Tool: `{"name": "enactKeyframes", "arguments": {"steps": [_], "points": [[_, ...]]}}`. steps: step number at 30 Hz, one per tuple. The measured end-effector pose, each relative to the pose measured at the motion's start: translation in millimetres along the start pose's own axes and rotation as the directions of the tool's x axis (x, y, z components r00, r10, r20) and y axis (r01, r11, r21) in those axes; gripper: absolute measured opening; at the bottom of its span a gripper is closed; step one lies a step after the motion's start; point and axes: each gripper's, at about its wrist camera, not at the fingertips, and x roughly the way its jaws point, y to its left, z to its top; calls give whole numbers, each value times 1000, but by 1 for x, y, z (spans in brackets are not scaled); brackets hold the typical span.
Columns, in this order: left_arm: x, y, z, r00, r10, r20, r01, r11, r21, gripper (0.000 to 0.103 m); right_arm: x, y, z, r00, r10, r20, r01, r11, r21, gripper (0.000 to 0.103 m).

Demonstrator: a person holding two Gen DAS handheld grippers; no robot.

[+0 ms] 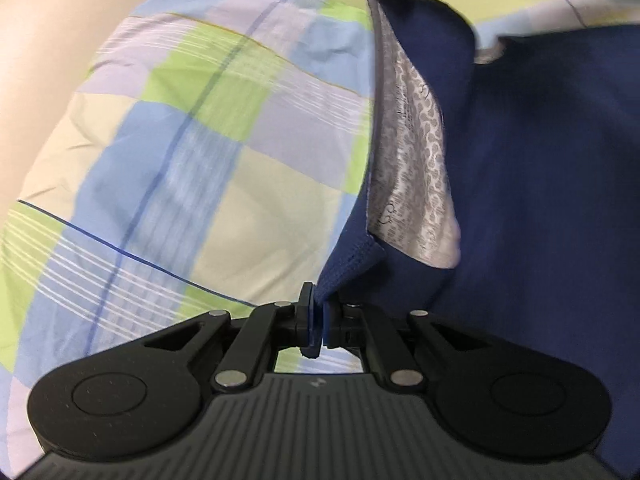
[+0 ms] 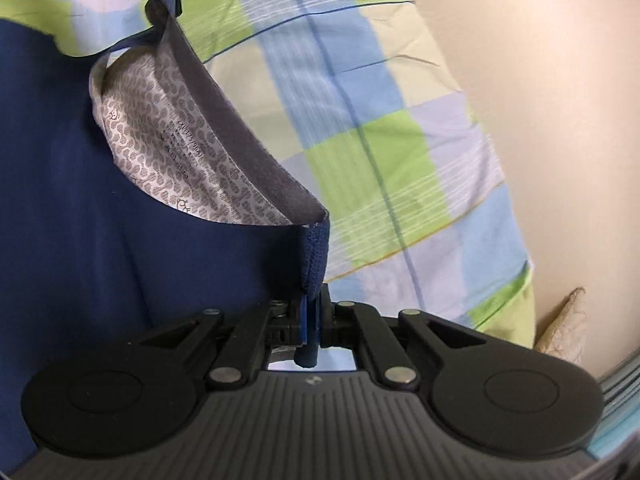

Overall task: Fold clothes
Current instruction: 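Lift the garment edge with both grippers, exposing the patterned lining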

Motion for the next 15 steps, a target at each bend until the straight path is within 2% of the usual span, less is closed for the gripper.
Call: {"name": "enactKeyframes", "arguments": {"steps": [3, 7, 12, 15], "points": [[-10, -18, -6, 1000, -28, -7, 29, 999, 20, 1, -20, 22, -20, 998, 56, 21, -55, 997, -47, 1], [-31, -49, -15, 998, -59, -9, 60, 997, 40, 1, -54, 50, -45, 995, 84, 53, -79, 992, -99, 1], [-50, -87, -24, 993, -119, -7, 119, 993, 23, 1, -93, 84, -57, 988, 139, 60, -130, 981, -144, 1], [-57, -101, -30, 990, -141, -7, 141, 990, 1, 1, -104, 94, -65, 985, 167, 49, -159, 979, -126, 1]]}}
